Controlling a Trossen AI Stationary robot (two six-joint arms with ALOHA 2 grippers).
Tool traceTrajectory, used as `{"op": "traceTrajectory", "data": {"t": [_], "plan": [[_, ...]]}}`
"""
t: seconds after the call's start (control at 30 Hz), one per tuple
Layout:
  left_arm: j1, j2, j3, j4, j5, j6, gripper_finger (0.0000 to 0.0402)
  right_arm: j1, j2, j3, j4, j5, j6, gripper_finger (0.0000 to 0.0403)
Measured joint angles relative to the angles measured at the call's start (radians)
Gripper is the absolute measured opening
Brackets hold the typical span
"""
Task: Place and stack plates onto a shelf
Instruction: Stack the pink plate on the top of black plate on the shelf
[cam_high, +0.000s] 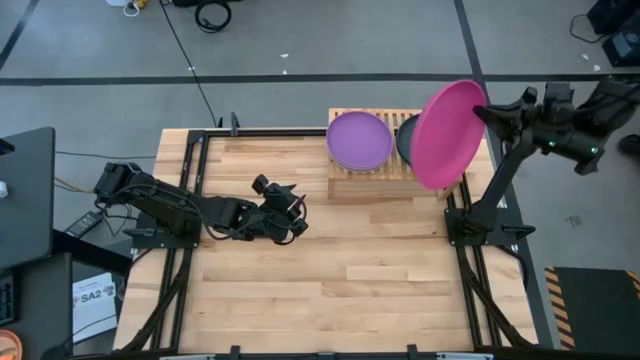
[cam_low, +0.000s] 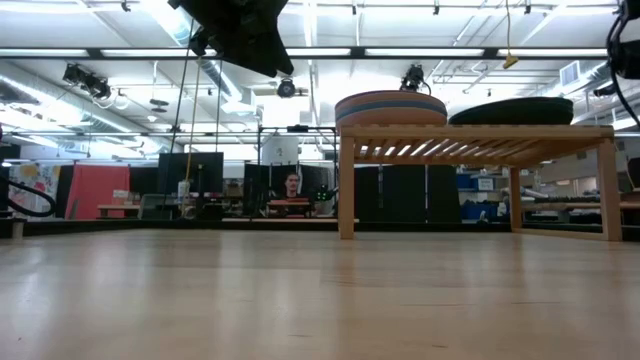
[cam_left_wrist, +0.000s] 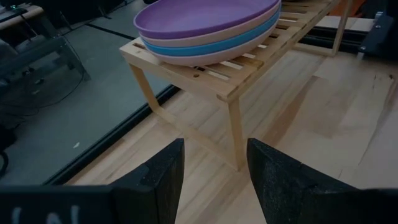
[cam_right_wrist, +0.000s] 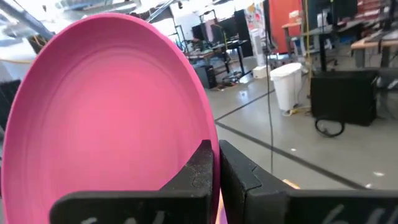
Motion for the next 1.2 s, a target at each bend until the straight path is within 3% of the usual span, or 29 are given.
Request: {"op": "traceTrajectory", "data": {"t": [0.33,0.73,0.83,1.03,1.2], "plan": [[0.0,0.0,0.0,0.0,0.0,0.0,0.0181,-0.177,0.028,0.006,0.077,0.0,-0.126,0.0016],[0.0,0.0,0.0,0.0,0.0,0.0,0.0181,-0.751,0.244,0.006,0.231,-0.005,-0.34,0.0016],[0.0,0.0,0.0,0.001,0.0,0.0,0.0181,-0.858,0.311,0.006,0.214,-0.095,-0.346,0.0016],[0.0,0.0,0.0,0.001,0.0,0.0,0.0181,-1.023,0.423,0.005,0.213,-0.459,-0.375,0.0016],[0.0,0.0,0.0,0.0,0.0,0.001,0.0181,-1.147,0.447,0.005,0.063,-0.499,-0.311,0.0015]]}}
